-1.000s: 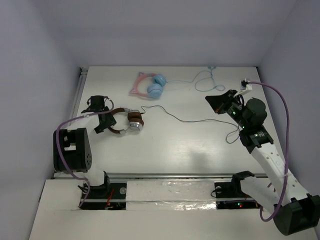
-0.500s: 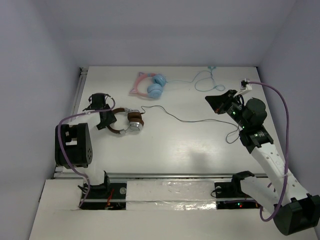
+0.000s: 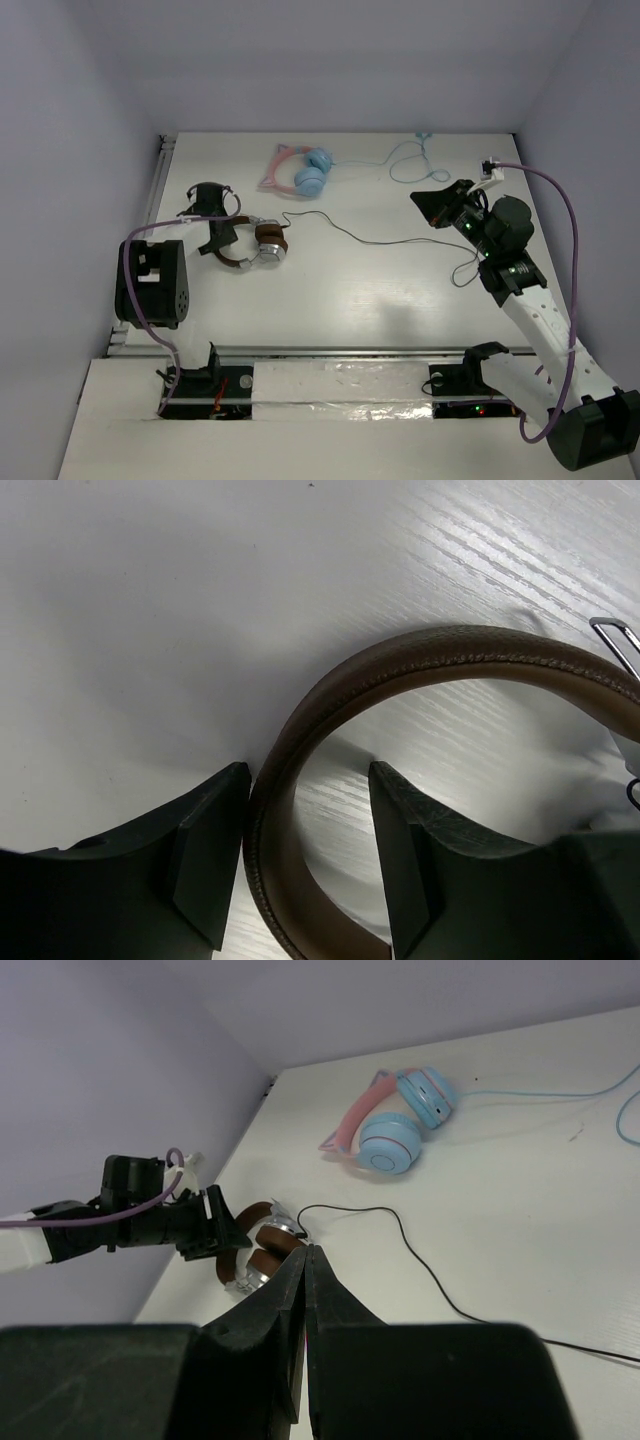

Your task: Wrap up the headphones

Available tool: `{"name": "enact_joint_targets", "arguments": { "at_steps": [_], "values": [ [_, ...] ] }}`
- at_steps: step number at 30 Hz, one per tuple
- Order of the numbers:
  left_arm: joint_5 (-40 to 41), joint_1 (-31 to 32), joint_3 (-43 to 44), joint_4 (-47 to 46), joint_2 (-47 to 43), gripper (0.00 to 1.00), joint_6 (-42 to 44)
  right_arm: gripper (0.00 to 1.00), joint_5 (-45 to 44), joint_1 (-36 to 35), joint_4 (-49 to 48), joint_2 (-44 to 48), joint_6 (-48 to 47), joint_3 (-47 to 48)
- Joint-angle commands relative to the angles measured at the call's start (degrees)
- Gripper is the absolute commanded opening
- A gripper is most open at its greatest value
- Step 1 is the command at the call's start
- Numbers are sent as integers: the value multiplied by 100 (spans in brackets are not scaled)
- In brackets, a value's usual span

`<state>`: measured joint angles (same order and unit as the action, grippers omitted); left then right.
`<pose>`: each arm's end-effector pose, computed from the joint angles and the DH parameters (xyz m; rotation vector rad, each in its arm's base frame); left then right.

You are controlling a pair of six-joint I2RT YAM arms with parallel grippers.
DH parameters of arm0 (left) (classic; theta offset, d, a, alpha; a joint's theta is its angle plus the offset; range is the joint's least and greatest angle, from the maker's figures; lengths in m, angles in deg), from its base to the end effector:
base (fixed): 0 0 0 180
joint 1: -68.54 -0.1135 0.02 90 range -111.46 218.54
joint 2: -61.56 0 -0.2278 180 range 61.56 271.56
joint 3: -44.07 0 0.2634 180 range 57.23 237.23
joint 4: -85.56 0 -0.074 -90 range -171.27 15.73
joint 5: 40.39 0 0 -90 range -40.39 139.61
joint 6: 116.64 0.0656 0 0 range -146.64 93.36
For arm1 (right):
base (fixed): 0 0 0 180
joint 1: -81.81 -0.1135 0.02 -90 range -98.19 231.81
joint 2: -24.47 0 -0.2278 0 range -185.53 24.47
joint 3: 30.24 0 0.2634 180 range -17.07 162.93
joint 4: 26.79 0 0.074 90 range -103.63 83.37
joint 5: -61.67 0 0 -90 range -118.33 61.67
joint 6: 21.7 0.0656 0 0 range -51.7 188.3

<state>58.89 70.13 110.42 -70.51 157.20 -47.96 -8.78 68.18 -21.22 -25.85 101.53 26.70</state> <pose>0.3553 0.0007 0.1002 -0.4912 2.4336 0.0335 0.2592 0.0854 0.3217 -0.0043 1.6264 0.9020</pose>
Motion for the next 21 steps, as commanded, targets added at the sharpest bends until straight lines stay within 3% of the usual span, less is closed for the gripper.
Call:
{"name": "enact_joint_targets", "arguments": {
  "at_steps": [1,3,9,15,21],
  "values": [
    [47,193,16,189,298,47,-30,7,93,-52,-207,84,-54,97],
    [100,333,33,242,377,44,-30,7,75,-52,-207,67,-54,97],
    [224,334,60,251,254,1,14,8,93,-52,-216,49,-54,97],
    [346,448,139,286,-211,0,172,8,40,-52,-199,49,-71,97],
    [162,948,165,391,-1081,0,313,10,128,-52,-269,23,-63,79]
  ]
}}
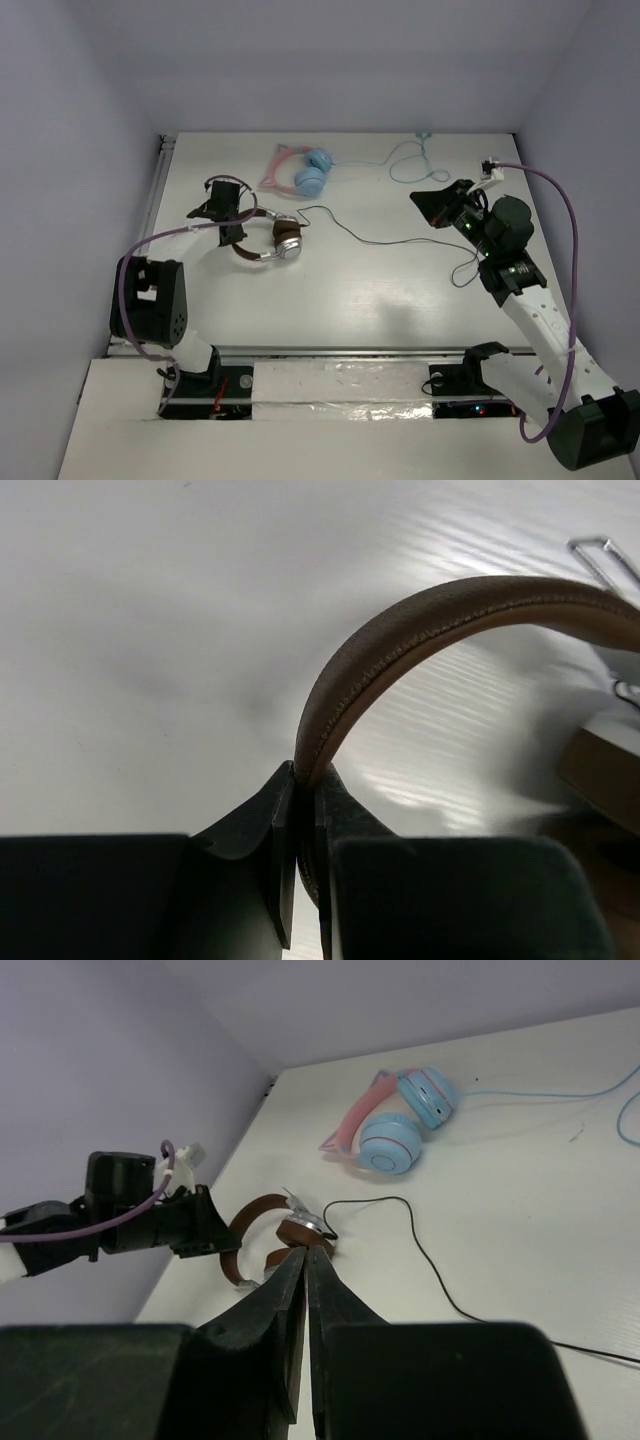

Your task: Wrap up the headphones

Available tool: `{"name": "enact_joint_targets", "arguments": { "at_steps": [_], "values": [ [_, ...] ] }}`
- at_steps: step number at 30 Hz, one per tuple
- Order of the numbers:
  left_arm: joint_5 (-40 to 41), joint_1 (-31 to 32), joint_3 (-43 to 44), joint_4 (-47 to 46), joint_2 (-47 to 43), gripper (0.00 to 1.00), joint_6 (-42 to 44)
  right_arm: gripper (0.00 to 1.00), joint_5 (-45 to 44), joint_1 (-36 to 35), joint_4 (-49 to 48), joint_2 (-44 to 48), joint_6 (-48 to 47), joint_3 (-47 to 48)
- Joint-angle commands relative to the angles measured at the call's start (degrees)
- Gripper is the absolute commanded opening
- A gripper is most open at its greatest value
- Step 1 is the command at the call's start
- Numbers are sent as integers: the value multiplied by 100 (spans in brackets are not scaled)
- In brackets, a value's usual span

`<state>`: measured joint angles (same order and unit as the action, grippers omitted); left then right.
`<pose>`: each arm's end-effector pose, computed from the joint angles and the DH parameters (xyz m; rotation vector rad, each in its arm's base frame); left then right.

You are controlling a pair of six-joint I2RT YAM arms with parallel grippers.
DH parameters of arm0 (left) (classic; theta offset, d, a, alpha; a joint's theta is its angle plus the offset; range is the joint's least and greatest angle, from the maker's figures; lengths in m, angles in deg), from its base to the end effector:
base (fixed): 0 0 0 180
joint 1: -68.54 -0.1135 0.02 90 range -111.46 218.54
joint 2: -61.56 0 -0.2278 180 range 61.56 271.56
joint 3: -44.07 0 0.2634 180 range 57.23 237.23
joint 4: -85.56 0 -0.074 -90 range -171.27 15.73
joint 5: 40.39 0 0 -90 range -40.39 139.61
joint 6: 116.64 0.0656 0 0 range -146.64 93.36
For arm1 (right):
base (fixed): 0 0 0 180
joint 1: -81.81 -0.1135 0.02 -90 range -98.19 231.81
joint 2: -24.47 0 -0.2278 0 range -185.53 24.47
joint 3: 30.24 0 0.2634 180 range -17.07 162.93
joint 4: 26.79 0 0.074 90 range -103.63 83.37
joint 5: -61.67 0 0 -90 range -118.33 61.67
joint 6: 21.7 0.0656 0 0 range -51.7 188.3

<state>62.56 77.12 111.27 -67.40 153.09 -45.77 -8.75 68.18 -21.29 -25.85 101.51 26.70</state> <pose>0.3504 -0.0380 0.1249 -0.3203 2.4160 0.0640 0.2591 0.0855 0.3218 -0.0054 1.6252 0.9022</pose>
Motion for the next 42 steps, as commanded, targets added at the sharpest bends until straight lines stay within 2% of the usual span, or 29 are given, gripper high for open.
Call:
{"name": "enact_joint_targets", "arguments": {
  "at_steps": [1,5,14,22,28,42],
  "values": [
    [-249,250,159,133,-776,0,94,10,152,-52,-271,-38,-60,79],
    [-512,337,326,379,-1460,0,77,12,319,-52,-341,-135,-87,97],
    [-961,390,827,941,-2261,0,208,16,890,-52,-517,-329,-131,106],
    [-1514,390,1257,1092,-2411,0,182,13,987,-52,-535,-364,-192,132],
    [-1629,390,1451,1197,-2517,0,191,1,1119,-105,-570,-408,-201,141],
    [-1980,390,1838,1329,-2798,0,130,0,1022,-105,-605,-460,-263,123]
  ]
}}
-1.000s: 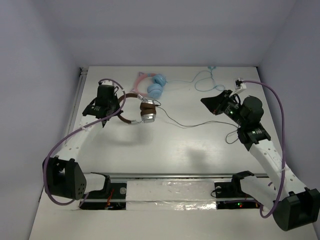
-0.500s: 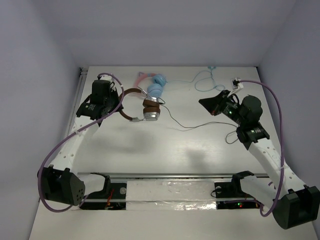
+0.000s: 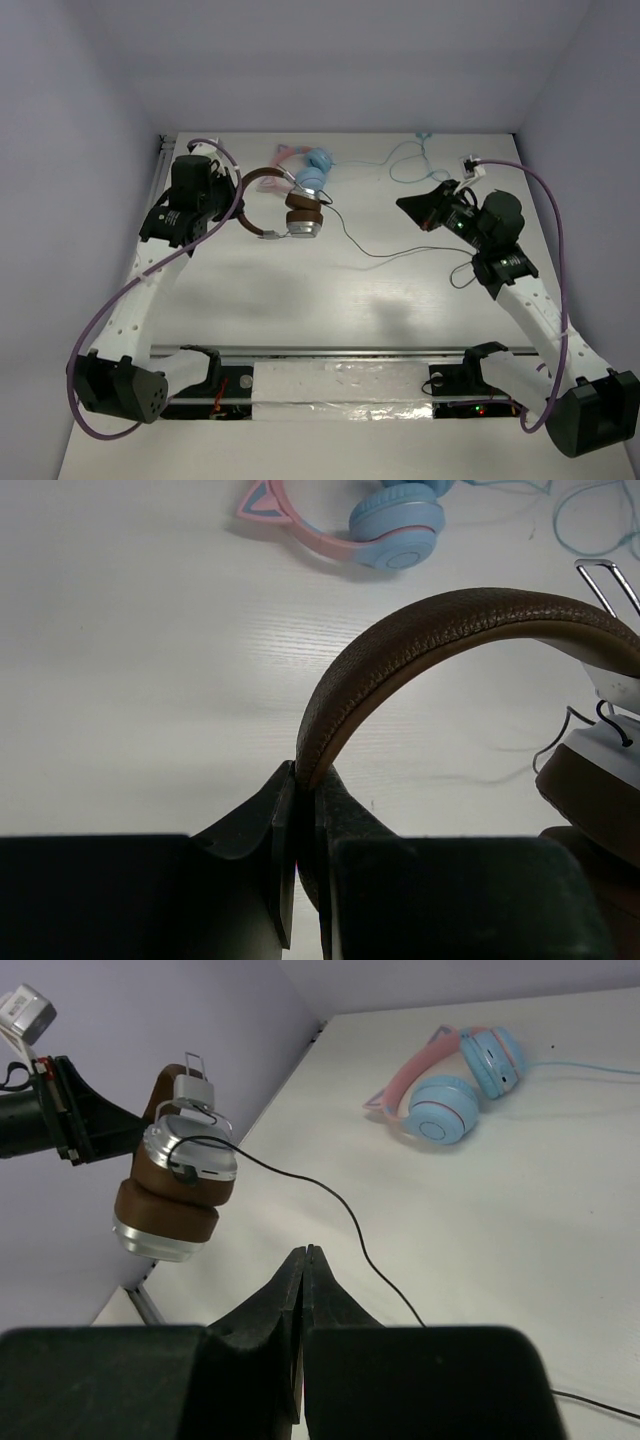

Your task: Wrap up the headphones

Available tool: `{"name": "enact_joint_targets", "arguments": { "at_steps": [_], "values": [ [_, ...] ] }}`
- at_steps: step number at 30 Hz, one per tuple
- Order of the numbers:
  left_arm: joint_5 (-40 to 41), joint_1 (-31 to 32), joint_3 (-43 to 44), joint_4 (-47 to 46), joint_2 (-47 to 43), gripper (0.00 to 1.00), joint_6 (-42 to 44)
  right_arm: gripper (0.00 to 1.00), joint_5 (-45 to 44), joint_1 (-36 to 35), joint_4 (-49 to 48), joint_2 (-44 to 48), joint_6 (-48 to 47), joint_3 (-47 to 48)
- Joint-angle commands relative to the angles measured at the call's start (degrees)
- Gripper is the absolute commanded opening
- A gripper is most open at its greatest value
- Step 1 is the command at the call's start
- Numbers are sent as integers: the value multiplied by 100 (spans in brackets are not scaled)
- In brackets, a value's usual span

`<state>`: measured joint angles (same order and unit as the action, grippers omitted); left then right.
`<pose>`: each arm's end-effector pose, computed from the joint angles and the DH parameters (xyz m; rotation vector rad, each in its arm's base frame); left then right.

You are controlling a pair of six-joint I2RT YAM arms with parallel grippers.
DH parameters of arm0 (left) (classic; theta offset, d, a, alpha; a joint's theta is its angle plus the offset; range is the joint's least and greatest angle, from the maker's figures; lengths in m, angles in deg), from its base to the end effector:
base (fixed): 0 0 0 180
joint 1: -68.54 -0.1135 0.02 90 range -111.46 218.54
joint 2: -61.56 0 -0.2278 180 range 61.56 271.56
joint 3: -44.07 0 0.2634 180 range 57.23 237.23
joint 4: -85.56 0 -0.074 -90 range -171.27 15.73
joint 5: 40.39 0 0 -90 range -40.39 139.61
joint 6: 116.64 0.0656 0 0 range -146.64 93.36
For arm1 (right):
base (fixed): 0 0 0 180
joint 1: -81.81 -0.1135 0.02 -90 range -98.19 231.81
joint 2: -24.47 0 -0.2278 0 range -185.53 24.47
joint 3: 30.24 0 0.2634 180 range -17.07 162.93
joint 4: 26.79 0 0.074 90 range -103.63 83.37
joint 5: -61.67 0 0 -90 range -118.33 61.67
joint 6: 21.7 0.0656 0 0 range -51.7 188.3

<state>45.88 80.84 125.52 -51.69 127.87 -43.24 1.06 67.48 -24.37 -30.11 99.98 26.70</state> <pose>0.2984 -0.0694 0.3263 -0.0369 2.0728 -0.3785 0.2656 0.1011 0.3098 -0.1745 1.6589 1.0195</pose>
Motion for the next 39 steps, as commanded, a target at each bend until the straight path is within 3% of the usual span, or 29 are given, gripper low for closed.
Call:
{"name": "enact_joint_targets", "arguments": {
  "at_steps": [1,4,8,11,14,17,27,33,39],
  "values": [
    [-356,19,448,-251,-302,0,-133,1,58,-35,-297,-69,-101,123],
    [-453,19,483,-313,-337,0,-142,9,76,-88,-297,-70,-144,123],
    [-699,19,501,-558,-364,0,-238,34,207,-140,-376,-26,-268,106],
    [-901,19,624,-690,-355,0,-335,47,445,-211,-429,-96,-390,123],
    [-1086,19,790,-743,-320,0,-388,57,586,-579,-403,-280,-610,150],
    [-1297,19,949,-744,-293,0,-397,63,122,-1019,-192,-596,-961,193],
    [-1534,19,1020,-735,-522,0,-344,66,-407,-1019,-578,-1379,-962,-35],
    [-1648,19,1098,-892,-461,0,-449,56,-434,-1019,-1192,-1432,-611,-535],
    [-1833,19,1204,-1086,-355,0,-599,50,-767,-1019,-1167,-1441,-461,-835]
  ]
}}
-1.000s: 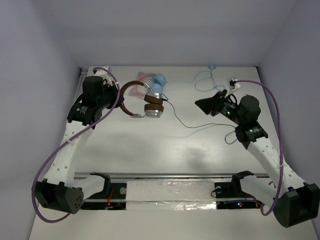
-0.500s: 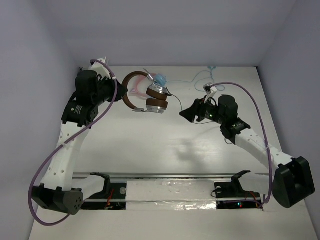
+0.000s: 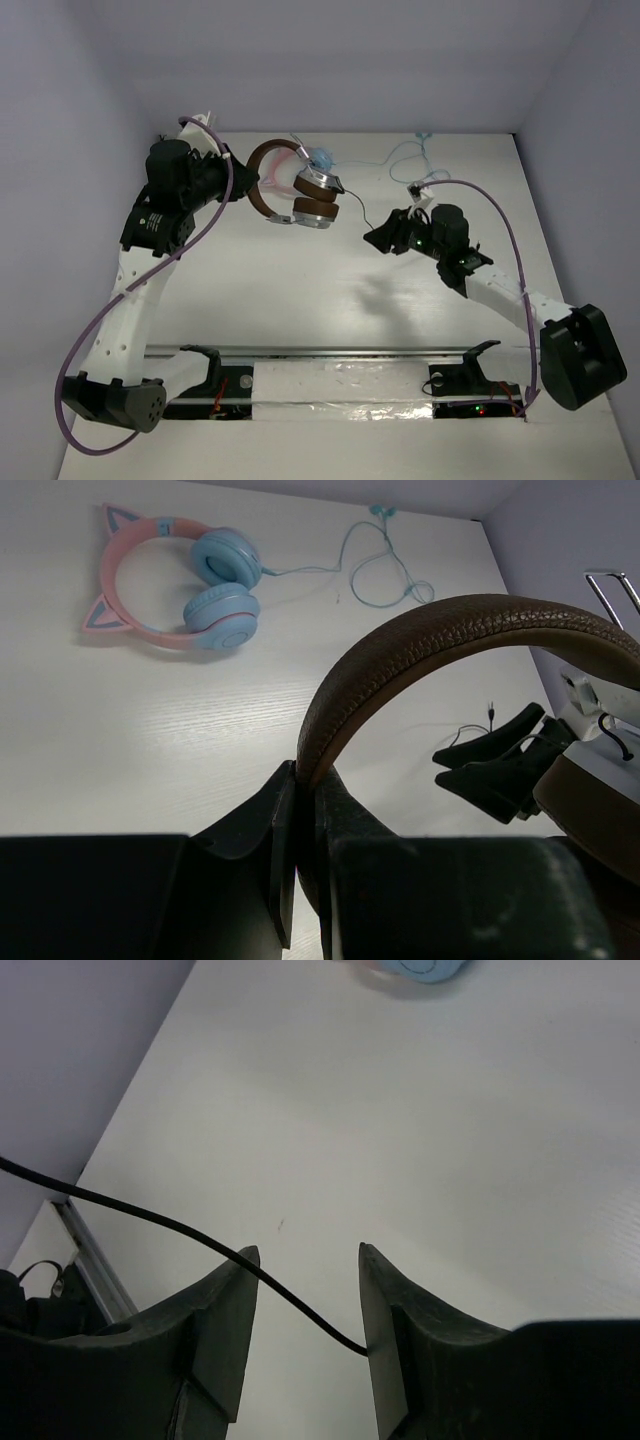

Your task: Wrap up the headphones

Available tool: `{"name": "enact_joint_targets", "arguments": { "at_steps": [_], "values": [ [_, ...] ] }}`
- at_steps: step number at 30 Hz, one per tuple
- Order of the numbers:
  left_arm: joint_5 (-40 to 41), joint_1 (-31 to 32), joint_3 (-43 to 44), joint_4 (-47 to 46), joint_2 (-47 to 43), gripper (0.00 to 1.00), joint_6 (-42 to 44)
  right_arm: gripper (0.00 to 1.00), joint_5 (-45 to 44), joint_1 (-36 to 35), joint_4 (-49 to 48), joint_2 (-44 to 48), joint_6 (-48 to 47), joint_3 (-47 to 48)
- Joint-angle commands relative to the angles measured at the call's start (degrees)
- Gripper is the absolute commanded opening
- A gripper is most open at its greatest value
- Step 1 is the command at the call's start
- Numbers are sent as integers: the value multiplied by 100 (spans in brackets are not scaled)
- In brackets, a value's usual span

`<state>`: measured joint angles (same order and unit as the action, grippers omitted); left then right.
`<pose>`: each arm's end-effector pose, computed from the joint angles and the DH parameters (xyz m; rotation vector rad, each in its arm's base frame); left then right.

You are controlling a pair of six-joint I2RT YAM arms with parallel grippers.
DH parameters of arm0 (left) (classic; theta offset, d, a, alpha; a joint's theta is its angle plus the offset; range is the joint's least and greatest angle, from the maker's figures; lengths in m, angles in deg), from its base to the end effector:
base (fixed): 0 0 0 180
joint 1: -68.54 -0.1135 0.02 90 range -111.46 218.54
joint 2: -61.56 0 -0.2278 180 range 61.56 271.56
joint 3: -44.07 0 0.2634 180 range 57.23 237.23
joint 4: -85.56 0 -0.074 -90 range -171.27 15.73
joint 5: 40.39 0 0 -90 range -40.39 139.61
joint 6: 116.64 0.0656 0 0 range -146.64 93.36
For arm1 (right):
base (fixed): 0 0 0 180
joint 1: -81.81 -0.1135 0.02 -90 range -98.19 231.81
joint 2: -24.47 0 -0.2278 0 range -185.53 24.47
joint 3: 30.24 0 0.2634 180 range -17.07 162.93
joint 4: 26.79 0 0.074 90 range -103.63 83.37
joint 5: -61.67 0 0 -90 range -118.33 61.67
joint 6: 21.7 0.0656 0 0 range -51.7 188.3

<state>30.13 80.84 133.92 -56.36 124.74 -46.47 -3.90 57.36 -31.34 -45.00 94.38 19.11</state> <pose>0.2745 -0.0822 0.4081 0.1337 1.8078 -0.7026 0.2767 0.1556 0.2003 -0.2874 1.9179 0.9949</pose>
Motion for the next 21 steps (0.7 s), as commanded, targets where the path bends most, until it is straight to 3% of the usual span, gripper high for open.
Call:
{"name": "enact_joint_targets", "arguments": {
  "at_steps": [1,7,10,11,15,21],
  "values": [
    [-231,19,400,-627,-42,0,-275,50,-324,-7,-461,100,125,-111],
    [-240,19,619,-601,45,0,-302,48,-456,-7,-602,329,362,-445],
    [-353,19,637,-680,116,0,-380,33,-509,-7,-610,470,458,-603],
    [-380,19,637,-689,133,0,-407,20,-509,-7,-628,426,485,-630],
    [-468,19,646,-759,195,0,-469,0,-281,-7,-715,338,581,-630],
    [-653,19,479,-917,186,0,-583,0,-447,-7,-497,707,600,-569]
  ]
}}
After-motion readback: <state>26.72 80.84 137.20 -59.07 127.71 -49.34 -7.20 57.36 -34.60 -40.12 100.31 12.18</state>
